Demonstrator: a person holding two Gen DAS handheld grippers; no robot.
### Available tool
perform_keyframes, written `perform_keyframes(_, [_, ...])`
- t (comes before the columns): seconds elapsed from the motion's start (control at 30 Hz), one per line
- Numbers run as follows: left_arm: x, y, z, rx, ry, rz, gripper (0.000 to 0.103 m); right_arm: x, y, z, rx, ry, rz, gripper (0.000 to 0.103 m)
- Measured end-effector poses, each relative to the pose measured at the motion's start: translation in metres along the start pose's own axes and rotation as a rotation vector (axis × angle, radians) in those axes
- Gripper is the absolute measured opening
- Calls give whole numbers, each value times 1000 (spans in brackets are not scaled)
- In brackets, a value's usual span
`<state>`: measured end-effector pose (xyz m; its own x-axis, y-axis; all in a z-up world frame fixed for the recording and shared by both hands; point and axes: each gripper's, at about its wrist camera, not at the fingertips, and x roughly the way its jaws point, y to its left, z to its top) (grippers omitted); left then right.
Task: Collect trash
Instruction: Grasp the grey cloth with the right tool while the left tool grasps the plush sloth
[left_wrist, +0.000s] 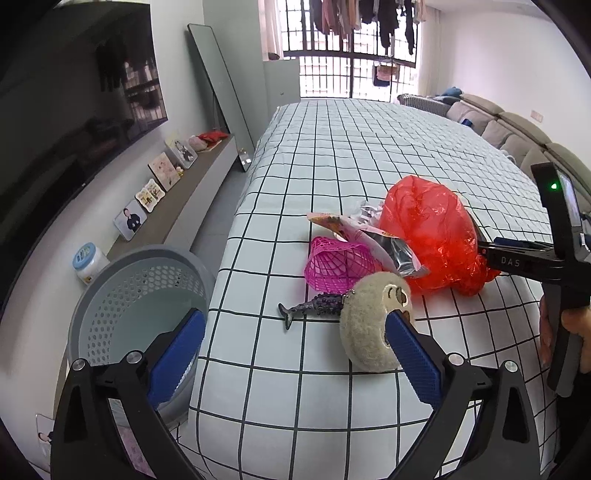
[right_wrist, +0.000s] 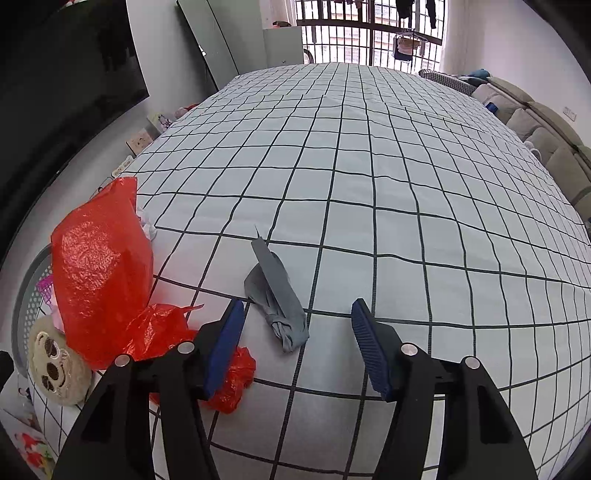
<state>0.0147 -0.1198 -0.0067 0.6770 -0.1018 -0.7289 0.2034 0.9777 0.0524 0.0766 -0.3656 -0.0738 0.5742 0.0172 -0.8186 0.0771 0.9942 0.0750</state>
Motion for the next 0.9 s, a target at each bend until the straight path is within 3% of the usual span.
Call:
perform_keyframes(0.2, [4,-6,-1,-3,16,-16,96,3,5,5,-39,2,5,40])
perform_keyframes(0.33, [6,-10,-2,-3,21,-27,96,3,8,5,-61,-4,14,16])
perform_keyframes(0.63, [10,-24,-4,30,26,-54,96,-21,-9,3,9,-85,53,15])
perform_keyframes(0.9, [27,-46,-2,67,43,-83,96,-24,-25,0,61,-90,90,15])
